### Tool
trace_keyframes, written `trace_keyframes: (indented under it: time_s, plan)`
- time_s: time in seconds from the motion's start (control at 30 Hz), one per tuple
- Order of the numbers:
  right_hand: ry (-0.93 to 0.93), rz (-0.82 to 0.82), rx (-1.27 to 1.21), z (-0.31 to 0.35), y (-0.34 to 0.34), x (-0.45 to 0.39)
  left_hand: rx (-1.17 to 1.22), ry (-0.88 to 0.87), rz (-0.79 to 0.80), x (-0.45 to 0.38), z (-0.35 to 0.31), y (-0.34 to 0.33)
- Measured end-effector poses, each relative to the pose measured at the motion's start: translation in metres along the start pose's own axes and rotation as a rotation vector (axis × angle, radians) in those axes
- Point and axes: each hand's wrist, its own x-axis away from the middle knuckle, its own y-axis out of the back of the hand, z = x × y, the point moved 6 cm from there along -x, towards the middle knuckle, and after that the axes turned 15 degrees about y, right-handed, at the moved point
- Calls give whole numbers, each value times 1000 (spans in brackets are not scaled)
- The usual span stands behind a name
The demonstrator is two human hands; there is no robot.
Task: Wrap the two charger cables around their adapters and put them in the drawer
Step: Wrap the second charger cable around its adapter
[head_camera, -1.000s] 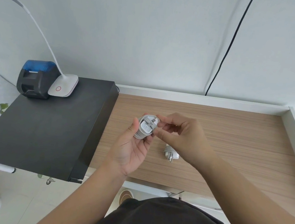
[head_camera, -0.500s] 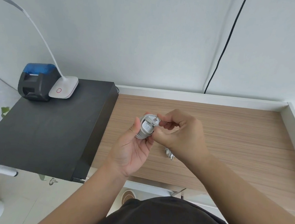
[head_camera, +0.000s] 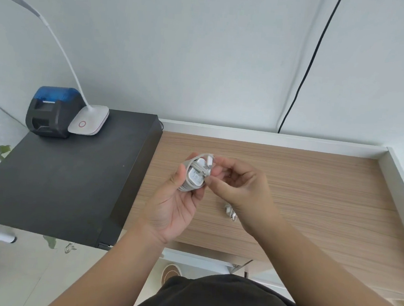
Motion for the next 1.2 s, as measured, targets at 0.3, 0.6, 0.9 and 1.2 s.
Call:
trace_keyframes:
  time_s: [0.3, 0.6, 0.9, 1.2]
  plan:
    - [-76, 75, 196, -3, 11, -13, 33, 87, 2, -4, 4, 8]
    - [123, 576, 711, 32, -6, -51, -49, 187, 39, 0, 8, 7]
    - [-107, 292, 661, 28, -1, -40, -116, 116, 31, -2, -6, 15]
    - [-246, 115, 318, 7, 2, -34, -44, 124, 97, -11, -8, 12]
